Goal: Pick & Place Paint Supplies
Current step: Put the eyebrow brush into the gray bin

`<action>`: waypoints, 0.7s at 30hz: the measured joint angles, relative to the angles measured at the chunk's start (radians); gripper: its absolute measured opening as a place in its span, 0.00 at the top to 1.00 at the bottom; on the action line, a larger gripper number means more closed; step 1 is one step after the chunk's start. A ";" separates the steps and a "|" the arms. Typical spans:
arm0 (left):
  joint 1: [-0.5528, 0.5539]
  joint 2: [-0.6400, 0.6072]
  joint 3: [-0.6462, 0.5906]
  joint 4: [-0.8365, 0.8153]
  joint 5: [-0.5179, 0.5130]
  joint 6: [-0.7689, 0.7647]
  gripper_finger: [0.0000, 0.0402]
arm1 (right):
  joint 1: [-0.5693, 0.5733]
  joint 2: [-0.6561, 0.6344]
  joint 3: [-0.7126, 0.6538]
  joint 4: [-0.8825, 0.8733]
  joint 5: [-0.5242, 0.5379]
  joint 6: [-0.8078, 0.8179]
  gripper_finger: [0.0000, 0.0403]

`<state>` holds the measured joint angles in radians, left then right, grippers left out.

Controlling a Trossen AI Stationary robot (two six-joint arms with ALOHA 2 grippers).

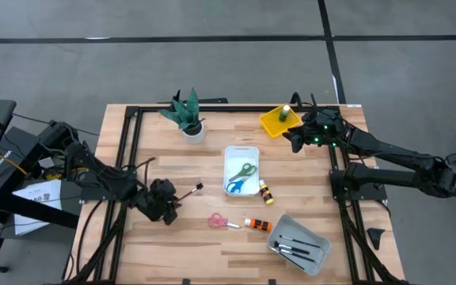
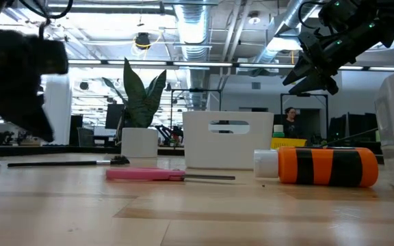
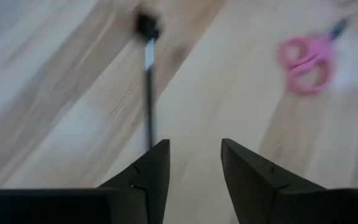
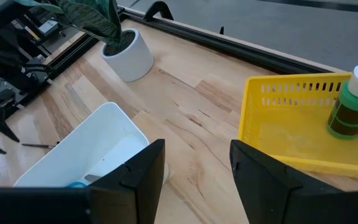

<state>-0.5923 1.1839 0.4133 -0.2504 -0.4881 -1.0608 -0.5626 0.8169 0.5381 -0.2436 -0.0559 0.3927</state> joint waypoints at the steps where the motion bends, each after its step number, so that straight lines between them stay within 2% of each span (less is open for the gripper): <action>1: 0.010 0.000 0.000 0.026 -0.007 0.041 0.66 | 0.000 0.000 0.000 0.000 0.000 -0.002 0.56; 5: 0.075 0.008 0.000 0.086 -0.063 0.237 0.67 | 0.000 0.000 0.000 0.000 0.000 -0.009 0.56; 11: 0.214 0.037 0.000 0.146 -0.054 0.492 0.68 | 0.000 0.000 0.000 0.000 0.000 -0.016 0.56; 14: 0.281 0.064 0.000 0.205 -0.004 0.560 0.70 | 0.000 0.000 0.000 0.000 0.000 -0.020 0.56; 21: 0.387 0.178 0.000 0.365 0.079 0.595 0.79 | 0.000 0.000 0.000 -0.003 0.000 -0.027 0.56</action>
<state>-0.2048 1.3622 0.4133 0.1150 -0.4088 -0.4661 -0.5625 0.8169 0.5381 -0.2466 -0.0563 0.3657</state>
